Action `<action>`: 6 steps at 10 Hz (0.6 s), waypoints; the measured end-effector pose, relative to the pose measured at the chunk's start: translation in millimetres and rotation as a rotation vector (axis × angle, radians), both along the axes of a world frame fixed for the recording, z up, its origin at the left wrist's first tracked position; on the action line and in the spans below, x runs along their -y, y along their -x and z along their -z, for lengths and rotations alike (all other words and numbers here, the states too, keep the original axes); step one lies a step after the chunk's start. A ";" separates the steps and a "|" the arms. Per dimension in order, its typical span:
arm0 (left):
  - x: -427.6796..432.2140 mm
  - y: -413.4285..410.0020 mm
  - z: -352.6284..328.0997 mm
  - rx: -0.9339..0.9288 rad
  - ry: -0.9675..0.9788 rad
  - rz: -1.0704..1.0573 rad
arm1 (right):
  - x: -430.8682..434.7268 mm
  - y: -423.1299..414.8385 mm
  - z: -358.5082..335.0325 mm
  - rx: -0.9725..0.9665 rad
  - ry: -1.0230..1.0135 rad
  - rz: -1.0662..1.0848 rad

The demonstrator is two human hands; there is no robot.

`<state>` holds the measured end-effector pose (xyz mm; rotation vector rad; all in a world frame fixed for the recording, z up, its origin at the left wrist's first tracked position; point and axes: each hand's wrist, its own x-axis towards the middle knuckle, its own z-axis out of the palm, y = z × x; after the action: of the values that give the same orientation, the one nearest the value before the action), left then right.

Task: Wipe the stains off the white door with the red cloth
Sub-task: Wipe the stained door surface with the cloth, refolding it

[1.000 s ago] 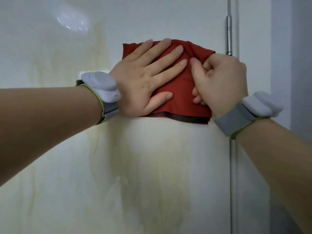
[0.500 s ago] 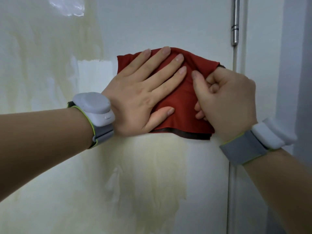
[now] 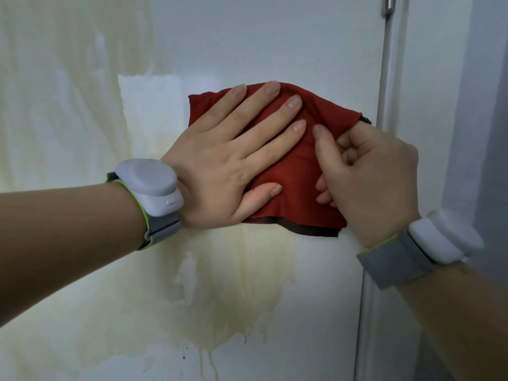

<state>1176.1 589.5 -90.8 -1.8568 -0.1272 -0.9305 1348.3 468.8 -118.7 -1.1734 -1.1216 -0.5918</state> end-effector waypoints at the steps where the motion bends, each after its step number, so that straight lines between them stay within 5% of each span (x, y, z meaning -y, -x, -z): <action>1: 1.6 -1.1 13.3 -0.008 0.003 0.002 | 1.6 -1.0 14.6 0.000 0.004 -0.002; 6: 2.6 -0.6 57.2 -0.047 0.025 0.014 | 6.8 2.9 64.6 -0.109 0.043 -0.082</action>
<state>1176.8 587.0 -148.0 -1.9037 -0.0981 -0.8978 1345.4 461.9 -183.3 -1.1766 -1.0887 -0.4376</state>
